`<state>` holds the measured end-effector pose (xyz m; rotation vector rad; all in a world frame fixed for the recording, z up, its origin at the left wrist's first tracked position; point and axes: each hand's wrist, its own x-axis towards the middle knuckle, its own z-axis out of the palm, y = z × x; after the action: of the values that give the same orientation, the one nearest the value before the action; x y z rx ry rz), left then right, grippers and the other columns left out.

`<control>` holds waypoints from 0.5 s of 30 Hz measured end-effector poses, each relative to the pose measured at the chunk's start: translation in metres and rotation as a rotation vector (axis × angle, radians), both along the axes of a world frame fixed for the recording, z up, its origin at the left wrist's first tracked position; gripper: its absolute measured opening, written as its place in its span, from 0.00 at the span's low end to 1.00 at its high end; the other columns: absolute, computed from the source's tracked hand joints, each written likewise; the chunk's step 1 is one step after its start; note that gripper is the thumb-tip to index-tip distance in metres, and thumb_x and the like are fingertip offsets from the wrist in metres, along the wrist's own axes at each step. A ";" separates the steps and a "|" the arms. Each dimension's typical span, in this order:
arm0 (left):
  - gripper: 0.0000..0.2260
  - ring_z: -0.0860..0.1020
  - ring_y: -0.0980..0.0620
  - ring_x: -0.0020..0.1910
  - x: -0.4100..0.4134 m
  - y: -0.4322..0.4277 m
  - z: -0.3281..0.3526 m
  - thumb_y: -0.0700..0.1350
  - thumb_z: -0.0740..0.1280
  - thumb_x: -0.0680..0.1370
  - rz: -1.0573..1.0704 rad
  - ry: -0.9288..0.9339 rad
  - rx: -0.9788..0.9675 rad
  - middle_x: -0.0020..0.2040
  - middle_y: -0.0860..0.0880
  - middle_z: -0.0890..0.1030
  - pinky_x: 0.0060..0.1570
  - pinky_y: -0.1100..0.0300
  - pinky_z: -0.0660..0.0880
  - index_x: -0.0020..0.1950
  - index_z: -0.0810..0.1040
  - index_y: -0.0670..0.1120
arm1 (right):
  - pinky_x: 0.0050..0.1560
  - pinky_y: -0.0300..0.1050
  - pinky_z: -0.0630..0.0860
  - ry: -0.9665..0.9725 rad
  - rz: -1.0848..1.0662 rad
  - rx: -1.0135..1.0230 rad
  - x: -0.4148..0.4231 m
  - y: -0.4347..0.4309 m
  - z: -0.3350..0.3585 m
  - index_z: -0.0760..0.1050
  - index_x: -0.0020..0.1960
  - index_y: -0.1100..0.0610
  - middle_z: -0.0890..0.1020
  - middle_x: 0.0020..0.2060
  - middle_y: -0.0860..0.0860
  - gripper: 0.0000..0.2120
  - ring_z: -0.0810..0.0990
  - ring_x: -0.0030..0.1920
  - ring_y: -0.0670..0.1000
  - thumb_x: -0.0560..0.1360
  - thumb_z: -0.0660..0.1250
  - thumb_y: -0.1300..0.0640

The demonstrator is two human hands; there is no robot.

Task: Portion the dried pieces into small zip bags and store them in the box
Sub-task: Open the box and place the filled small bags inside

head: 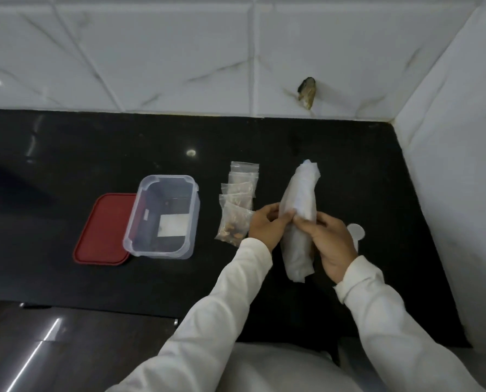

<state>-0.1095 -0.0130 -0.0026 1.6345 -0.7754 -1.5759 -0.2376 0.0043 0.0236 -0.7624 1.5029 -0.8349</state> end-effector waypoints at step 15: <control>0.20 0.82 0.49 0.54 0.208 -0.021 0.085 0.47 0.73 0.76 0.129 -0.219 -0.243 0.57 0.48 0.83 0.57 0.50 0.80 0.67 0.78 0.46 | 0.56 0.52 0.80 -0.120 0.219 -0.136 0.197 -0.048 0.060 0.80 0.54 0.53 0.85 0.48 0.50 0.11 0.83 0.51 0.49 0.73 0.71 0.52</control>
<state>0.0984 -0.0338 0.0822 1.6570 -0.9173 -1.1759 -0.0410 -0.0439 0.0838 -0.9426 1.2402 -0.8080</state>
